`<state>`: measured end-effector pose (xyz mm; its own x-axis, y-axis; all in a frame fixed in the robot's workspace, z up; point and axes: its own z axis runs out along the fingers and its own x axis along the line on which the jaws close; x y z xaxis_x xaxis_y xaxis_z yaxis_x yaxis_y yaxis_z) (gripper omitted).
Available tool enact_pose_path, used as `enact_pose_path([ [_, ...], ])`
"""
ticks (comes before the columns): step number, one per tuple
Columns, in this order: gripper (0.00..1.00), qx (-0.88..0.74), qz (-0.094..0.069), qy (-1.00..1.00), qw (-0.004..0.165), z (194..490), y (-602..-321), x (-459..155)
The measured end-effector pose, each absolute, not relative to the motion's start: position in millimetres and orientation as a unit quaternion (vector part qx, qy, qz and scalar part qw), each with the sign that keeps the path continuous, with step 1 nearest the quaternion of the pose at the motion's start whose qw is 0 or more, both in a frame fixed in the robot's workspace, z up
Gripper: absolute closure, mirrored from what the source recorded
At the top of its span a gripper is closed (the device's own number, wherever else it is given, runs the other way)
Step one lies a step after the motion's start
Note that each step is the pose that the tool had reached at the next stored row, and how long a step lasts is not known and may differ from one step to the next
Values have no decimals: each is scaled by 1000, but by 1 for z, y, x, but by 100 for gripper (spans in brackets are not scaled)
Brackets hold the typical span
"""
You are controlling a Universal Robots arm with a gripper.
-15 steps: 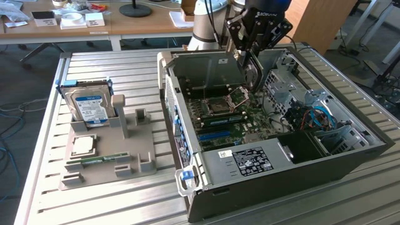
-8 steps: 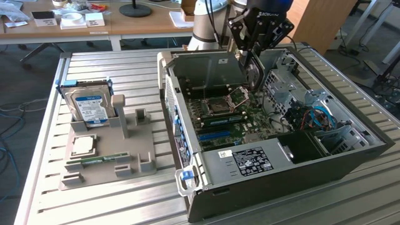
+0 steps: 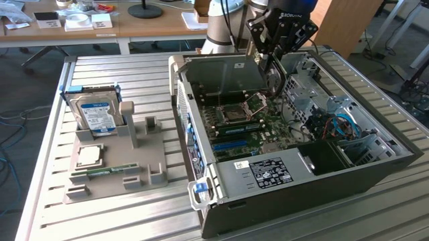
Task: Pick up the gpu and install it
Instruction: 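Pick up the gpu and move the gpu toward the slot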
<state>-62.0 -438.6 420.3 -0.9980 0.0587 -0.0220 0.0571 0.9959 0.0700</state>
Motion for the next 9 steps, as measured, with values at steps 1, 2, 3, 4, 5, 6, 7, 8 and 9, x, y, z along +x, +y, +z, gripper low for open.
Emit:
enact_pose_path([
  [1,73,29,35,999,12,420,-439,-62],
  [2,73,29,35,999,12,420,-439,-62],
  [3,73,29,35,999,12,420,-439,-62],
  [4,73,29,35,999,12,420,-439,-62],
  [5,73,29,35,999,12,420,-439,-61],
  [6,73,29,35,999,12,420,-439,-60],
  [7,73,29,35,999,12,420,-439,-59],
  [8,73,29,35,999,12,420,-439,-58],
  [9,73,29,35,999,12,420,-439,-57],
])
